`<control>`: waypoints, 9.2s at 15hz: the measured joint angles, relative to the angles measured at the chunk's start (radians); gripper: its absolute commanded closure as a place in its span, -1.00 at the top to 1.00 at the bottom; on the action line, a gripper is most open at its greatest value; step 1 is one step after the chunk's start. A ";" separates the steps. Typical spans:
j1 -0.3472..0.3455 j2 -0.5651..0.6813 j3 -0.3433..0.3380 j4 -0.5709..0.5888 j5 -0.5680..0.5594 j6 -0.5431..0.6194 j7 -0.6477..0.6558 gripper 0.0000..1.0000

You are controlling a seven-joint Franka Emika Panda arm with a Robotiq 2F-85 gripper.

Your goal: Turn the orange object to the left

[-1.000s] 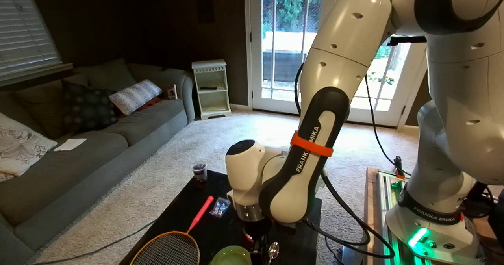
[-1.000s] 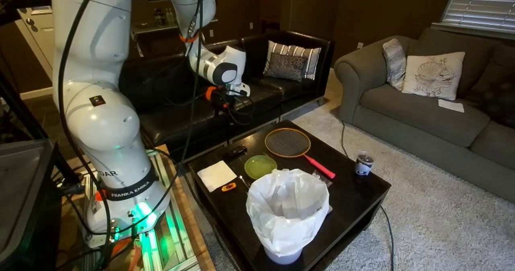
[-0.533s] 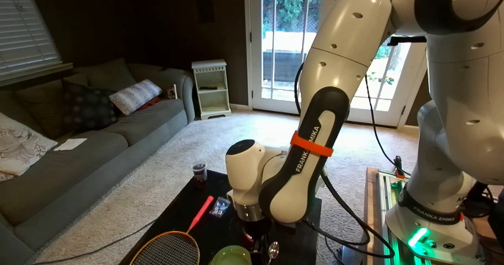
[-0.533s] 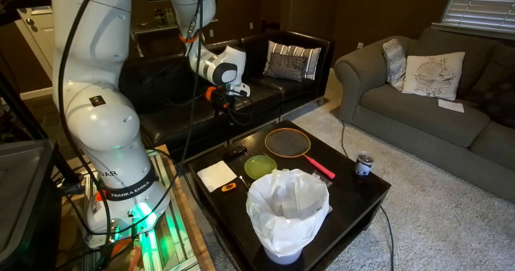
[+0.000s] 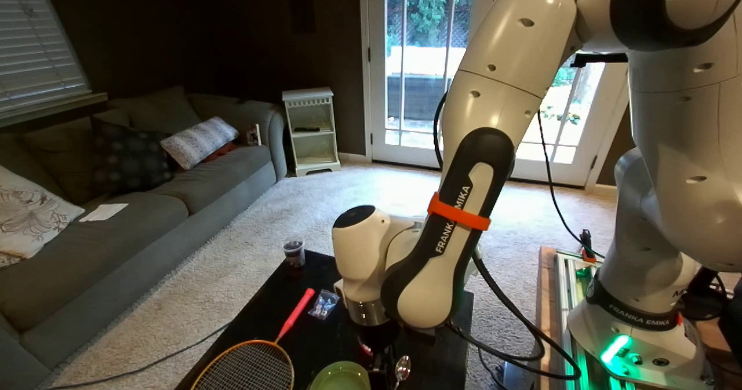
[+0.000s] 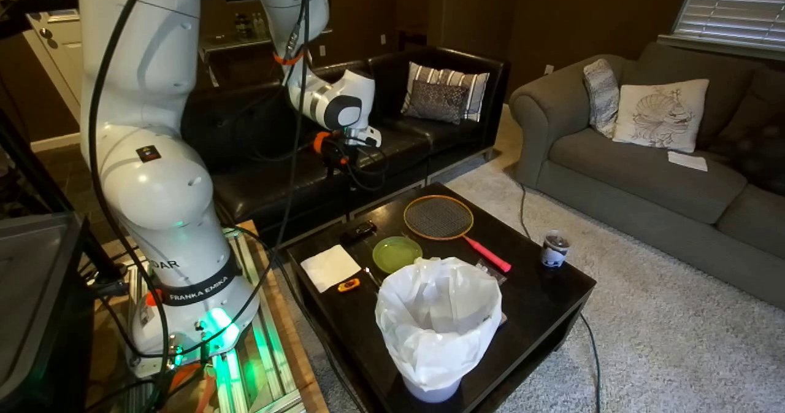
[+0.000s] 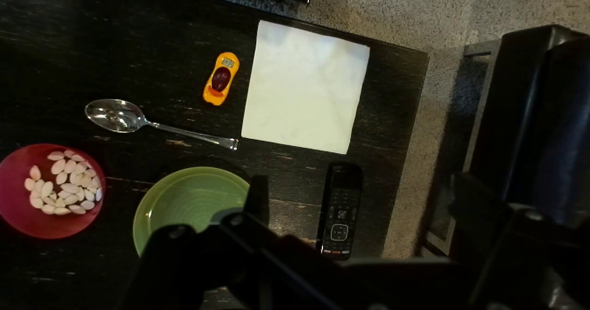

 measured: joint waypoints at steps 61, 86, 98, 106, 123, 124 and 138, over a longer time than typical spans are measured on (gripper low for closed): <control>0.172 0.780 -0.181 0.287 -0.025 0.439 0.275 1.00; 0.220 0.892 -0.257 0.389 -0.016 0.432 0.310 0.58; 0.219 0.892 -0.265 0.393 -0.016 0.432 0.310 -0.84; 0.224 0.891 -0.268 0.393 -0.016 0.435 0.309 -0.84; 0.395 0.810 -0.375 0.335 -0.187 0.324 0.105 -0.35; 0.393 0.810 -0.375 0.335 -0.187 0.324 0.105 -0.35; 0.486 0.815 -0.451 0.334 -0.319 0.347 0.042 -0.84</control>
